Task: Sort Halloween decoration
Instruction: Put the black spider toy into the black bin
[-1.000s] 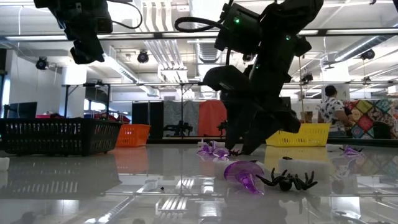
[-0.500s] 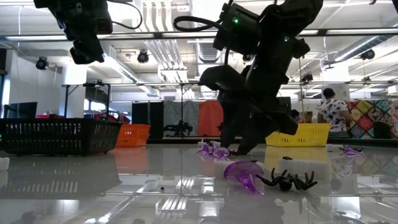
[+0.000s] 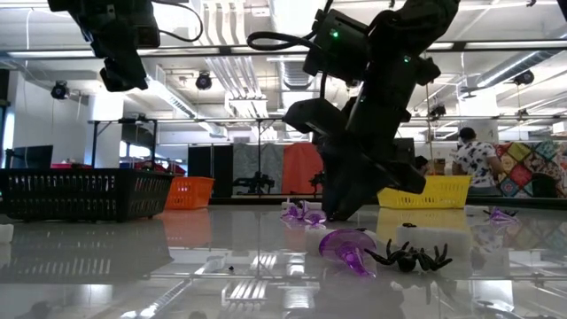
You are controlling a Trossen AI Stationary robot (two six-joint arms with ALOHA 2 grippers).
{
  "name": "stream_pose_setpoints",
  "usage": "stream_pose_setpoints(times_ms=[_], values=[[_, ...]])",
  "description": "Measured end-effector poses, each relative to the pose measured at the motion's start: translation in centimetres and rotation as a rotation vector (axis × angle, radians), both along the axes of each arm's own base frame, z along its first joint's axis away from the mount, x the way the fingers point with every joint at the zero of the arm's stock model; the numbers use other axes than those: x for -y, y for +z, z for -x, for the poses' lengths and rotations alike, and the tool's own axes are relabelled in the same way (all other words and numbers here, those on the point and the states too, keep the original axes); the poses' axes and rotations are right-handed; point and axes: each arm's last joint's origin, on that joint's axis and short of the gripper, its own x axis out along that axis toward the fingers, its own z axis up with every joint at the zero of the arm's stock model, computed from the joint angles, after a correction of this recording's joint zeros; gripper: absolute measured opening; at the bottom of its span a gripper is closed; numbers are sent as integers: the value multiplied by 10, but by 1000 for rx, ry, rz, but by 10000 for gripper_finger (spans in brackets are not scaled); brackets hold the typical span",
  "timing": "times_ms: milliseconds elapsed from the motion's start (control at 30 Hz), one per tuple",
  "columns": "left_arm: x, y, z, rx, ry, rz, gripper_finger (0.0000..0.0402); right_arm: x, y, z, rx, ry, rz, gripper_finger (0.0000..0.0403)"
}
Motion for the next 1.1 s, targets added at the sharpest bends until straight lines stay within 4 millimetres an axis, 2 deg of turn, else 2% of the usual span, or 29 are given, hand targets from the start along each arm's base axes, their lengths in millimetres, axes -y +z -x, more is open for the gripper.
stream_pose_setpoints(times_ms=[133,233,733,933,1100], values=[[0,0,0,1,-8,-7,98,0,0,0,4,3,1,23],[0,0,0,0,-8,-7,98,-1,1,-2,19,12,-2,11],[5,-2,6,-47,-22,20,98,-1,21,-2,85,14,2,8],[6,-2,8,-51,-22,23,98,-1,32,-10,127,20,24,8],[7,-2,9,-49,-21,23,98,0,53,-24,208,14,72,8]])
